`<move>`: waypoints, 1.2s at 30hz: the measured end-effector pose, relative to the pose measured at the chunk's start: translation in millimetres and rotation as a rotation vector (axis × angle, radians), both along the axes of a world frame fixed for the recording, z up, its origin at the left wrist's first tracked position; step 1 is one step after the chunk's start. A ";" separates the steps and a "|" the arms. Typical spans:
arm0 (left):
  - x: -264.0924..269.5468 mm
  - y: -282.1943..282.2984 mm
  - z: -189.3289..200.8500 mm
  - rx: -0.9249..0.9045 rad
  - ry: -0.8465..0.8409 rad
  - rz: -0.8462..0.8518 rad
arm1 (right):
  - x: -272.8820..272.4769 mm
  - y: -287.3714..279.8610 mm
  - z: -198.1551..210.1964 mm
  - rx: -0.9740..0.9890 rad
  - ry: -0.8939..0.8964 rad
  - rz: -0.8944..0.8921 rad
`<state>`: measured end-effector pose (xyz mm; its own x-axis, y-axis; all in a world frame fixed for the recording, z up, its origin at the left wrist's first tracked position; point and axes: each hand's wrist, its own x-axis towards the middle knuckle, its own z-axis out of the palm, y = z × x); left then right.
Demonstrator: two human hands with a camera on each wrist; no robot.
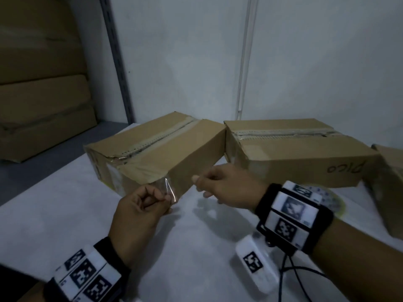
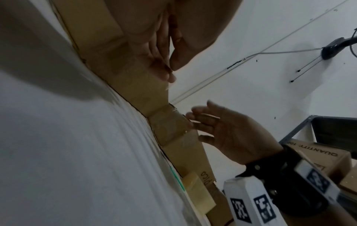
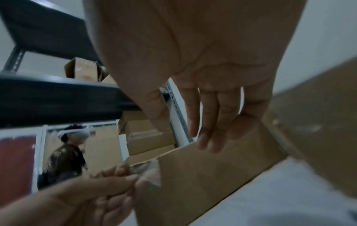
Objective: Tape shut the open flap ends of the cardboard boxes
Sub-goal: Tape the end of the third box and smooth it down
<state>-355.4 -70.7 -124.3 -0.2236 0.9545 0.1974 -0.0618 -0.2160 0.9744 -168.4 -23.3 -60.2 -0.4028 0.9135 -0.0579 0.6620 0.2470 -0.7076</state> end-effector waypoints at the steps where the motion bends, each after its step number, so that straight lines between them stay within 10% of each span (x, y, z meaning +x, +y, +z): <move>1: -0.2 -0.6 0.1 0.000 0.013 -0.008 | -9.7 5.5 -6.9 -0.107 0.073 0.006; 7: -4.4 -0.7 2.5 -0.016 0.073 -0.035 | -43.0 20.1 -27.1 -0.365 0.399 0.017; 15: -9.1 -0.4 2.6 -0.102 0.088 -0.051 | -44.6 32.9 -37.2 -0.296 0.402 0.025; 25: -21.3 -24.3 24.2 -0.229 0.481 -0.221 | -56.9 40.9 -52.5 -0.148 0.369 0.009; 32: -39.8 -7.6 53.7 0.231 0.830 0.094 | -58.4 38.8 -51.3 -0.070 0.354 0.017; 36: -41.9 13.1 47.7 0.154 1.029 0.014 | -58.1 39.0 -51.3 -0.041 0.343 0.036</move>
